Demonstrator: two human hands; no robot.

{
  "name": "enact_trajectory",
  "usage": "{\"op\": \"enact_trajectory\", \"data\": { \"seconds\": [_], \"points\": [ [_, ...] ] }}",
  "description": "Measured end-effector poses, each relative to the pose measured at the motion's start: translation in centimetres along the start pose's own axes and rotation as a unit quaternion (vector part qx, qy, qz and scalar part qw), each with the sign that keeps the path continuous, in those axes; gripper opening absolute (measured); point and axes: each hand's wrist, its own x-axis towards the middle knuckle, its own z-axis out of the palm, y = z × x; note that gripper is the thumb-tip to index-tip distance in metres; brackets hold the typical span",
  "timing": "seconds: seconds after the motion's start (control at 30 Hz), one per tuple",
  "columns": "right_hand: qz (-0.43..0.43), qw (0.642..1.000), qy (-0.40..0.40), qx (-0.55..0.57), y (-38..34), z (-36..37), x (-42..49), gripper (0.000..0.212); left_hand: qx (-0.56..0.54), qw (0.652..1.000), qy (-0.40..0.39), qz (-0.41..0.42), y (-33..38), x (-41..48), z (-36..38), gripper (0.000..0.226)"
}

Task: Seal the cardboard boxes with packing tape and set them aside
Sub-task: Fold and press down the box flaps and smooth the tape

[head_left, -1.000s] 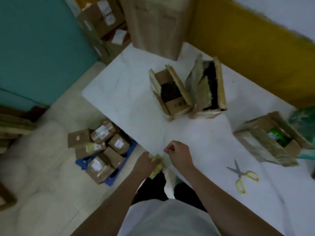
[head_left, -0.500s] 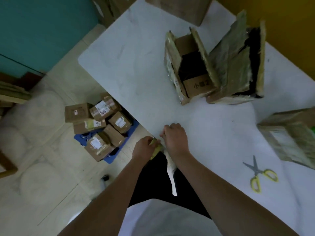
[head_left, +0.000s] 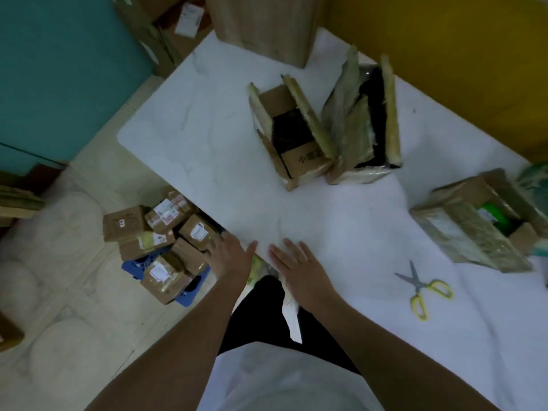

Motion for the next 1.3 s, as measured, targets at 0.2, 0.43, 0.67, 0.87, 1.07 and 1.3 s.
{"op": "enact_trajectory", "data": {
  "seconds": [0.2,0.43,0.67,0.87,1.07,1.3],
  "points": [
    [0.172,0.968,0.182,0.032,5.5,-5.9,-5.5,0.034,-0.031,0.948,0.145,0.283,8.4,-2.8,-4.2,0.015],
    [0.479,0.804,0.351,0.022,15.7,-12.0,-18.9,0.024,-0.053,0.805,0.122,0.579,23.5,-11.5,-4.2,0.015],
    [0.471,0.854,0.170,0.144,22.6,-12.5,-19.9,0.027,-0.074,0.801,0.066,0.591,29.0,-16.8,-1.8,0.019],
    [0.483,0.794,0.152,0.335,22.2,-14.5,-19.8,0.018,-0.079,0.902,-0.185,0.383,29.4,-17.4,-2.7,0.030],
    [0.459,0.600,0.327,0.568,18.4,-19.3,-22.1,0.015,-0.172,0.908,-0.084,0.373,30.0,-18.6,-5.4,0.056],
    [0.415,0.505,0.395,0.645,16.0,-23.7,-23.0,0.007,-0.368,0.854,-0.267,0.253,30.5,-19.8,-8.5,0.100]
  ]
}}
